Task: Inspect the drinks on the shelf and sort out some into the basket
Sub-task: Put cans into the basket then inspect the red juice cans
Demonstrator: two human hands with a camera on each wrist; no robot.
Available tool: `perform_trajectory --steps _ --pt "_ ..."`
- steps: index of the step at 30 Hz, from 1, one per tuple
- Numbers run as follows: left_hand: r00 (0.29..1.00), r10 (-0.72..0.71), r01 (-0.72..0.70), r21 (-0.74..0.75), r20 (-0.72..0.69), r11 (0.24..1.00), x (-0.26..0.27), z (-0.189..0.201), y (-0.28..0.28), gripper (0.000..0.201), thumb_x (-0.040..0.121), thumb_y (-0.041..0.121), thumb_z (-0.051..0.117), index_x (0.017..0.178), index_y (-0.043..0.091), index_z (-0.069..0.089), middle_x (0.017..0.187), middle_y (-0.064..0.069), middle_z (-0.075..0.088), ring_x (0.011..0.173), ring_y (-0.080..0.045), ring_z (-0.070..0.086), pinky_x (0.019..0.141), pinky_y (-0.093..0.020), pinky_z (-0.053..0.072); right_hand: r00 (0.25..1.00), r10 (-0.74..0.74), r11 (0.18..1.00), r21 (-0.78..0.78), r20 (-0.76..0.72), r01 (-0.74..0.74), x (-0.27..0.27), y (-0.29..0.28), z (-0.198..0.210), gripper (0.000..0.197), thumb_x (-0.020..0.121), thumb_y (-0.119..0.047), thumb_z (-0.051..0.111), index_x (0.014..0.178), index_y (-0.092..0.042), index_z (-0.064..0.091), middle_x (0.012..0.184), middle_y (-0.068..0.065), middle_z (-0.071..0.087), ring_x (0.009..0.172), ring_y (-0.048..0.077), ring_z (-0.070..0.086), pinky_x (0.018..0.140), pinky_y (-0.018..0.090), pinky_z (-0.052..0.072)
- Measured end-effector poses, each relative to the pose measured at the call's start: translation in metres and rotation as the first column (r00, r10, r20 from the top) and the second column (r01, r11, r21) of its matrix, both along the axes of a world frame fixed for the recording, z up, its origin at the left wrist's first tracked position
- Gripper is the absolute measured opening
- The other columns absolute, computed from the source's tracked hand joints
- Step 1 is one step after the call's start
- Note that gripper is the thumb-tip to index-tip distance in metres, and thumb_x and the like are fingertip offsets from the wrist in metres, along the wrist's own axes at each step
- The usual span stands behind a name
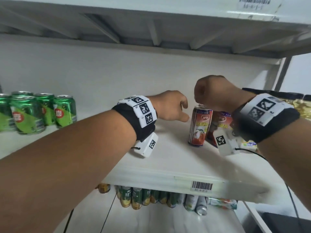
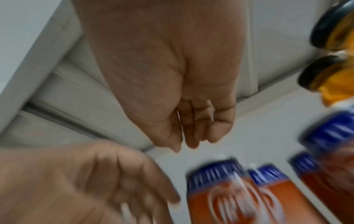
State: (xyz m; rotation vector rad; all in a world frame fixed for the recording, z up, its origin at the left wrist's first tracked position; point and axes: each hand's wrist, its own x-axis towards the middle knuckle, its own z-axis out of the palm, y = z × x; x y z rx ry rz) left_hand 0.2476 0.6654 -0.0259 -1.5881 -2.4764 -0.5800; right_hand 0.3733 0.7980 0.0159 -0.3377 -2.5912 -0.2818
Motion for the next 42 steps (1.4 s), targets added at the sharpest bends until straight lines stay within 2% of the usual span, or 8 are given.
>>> perform_trajectory --steps 5,12,23,27,31,36,39,42 --pt "0.998 -0.019 0.024 -0.067 0.065 0.997 -0.015 -0.002 -0.007 0.059 0.089 0.05 0.082 0.138 0.023 0.065 0.12 0.01 0.071 0.111 -0.015 0.067 0.099 -0.031 0.054 0.95 -0.129 0.99 -0.013 0.283 0.138 -0.01 -0.013 0.004 0.031 0.084 -0.05 0.077 0.108 -0.032 0.073 0.107 -0.008 0.066 0.101 0.019 0.063 0.088 0.037 0.055" --pt "0.996 -0.074 0.08 -0.114 0.059 0.99 -0.024 -0.004 -0.005 0.051 0.088 0.056 0.082 0.128 0.027 0.07 0.101 0.018 0.068 0.097 -0.011 0.066 0.087 -0.028 0.05 0.922 -0.238 0.965 -0.032 0.304 0.26 -0.022 -0.006 -0.014 0.036 0.078 -0.04 0.082 0.112 -0.035 0.07 0.095 -0.012 0.068 0.089 0.016 0.062 0.072 0.029 0.05" --pt "0.982 -0.163 0.165 -0.023 0.095 0.986 -0.033 -0.004 -0.011 0.055 0.086 0.05 0.086 0.129 0.021 0.068 0.116 0.007 0.072 0.105 -0.016 0.07 0.094 -0.033 0.055 0.996 -0.085 0.975 -0.206 0.001 0.083 -0.022 -0.022 -0.014 0.026 0.087 -0.051 0.078 0.092 -0.026 0.073 0.086 -0.013 0.062 0.078 0.006 0.057 0.056 0.017 0.036" --pt "0.923 -0.287 0.242 0.192 0.257 0.951 -0.043 0.002 -0.02 0.019 0.089 0.02 0.085 0.105 0.013 0.077 0.092 -0.005 0.08 0.084 -0.019 0.074 0.085 -0.032 0.057 0.959 0.007 0.945 -0.312 -0.285 -0.099 -0.033 -0.039 -0.01 0.026 0.089 -0.046 0.077 0.103 -0.024 0.075 0.092 -0.009 0.064 0.081 0.009 0.057 0.059 0.015 0.037" --pt "0.867 -0.313 0.186 0.331 0.387 0.925 -0.057 0.006 -0.031 0.026 0.089 0.019 0.087 0.106 0.003 0.076 0.094 -0.014 0.08 0.096 -0.034 0.079 0.09 -0.051 0.067 0.849 -0.009 0.766 -0.55 -0.529 -0.334 -0.041 -0.051 -0.011 0.044 0.086 -0.051 0.082 0.115 -0.021 0.07 0.099 -0.001 0.071 0.081 0.01 0.068 0.064 0.021 0.05" --pt "0.897 -0.251 0.081 0.423 0.363 0.902 -0.062 0.01 -0.036 0.027 0.082 0.026 0.087 0.09 0.002 0.077 0.089 -0.017 0.08 0.086 -0.037 0.08 0.075 -0.055 0.068 0.884 -0.012 0.415 -0.807 -0.467 -0.42 -0.053 -0.057 -0.02 0.053 0.081 -0.034 0.09 0.115 0.0 0.067 0.102 0.016 0.075 0.093 0.033 0.075 0.093 0.054 0.061" --pt "0.915 -0.205 0.04 0.427 0.347 0.903 -0.063 0.014 -0.039 0.042 0.065 0.042 0.085 0.082 0.005 0.075 0.086 -0.018 0.079 0.084 -0.036 0.078 0.07 -0.049 0.066 0.828 0.034 0.252 -0.797 -0.56 -0.549 -0.056 -0.06 -0.017 0.035 0.09 -0.014 0.081 0.113 0.008 0.068 0.103 0.026 0.075 0.092 0.036 0.076 0.083 0.045 0.065" --pt "0.875 -0.259 0.078 0.409 0.408 0.909 -0.065 0.014 -0.04 0.046 0.066 0.037 0.086 0.095 0.003 0.077 0.09 -0.015 0.08 0.081 -0.027 0.077 0.082 -0.046 0.066 0.796 0.042 0.189 -0.778 -0.603 -0.599 -0.057 -0.057 -0.011 0.025 0.095 -0.005 0.068 0.115 0.011 0.066 0.106 0.028 0.075 0.089 0.038 0.076 0.074 0.042 0.062"
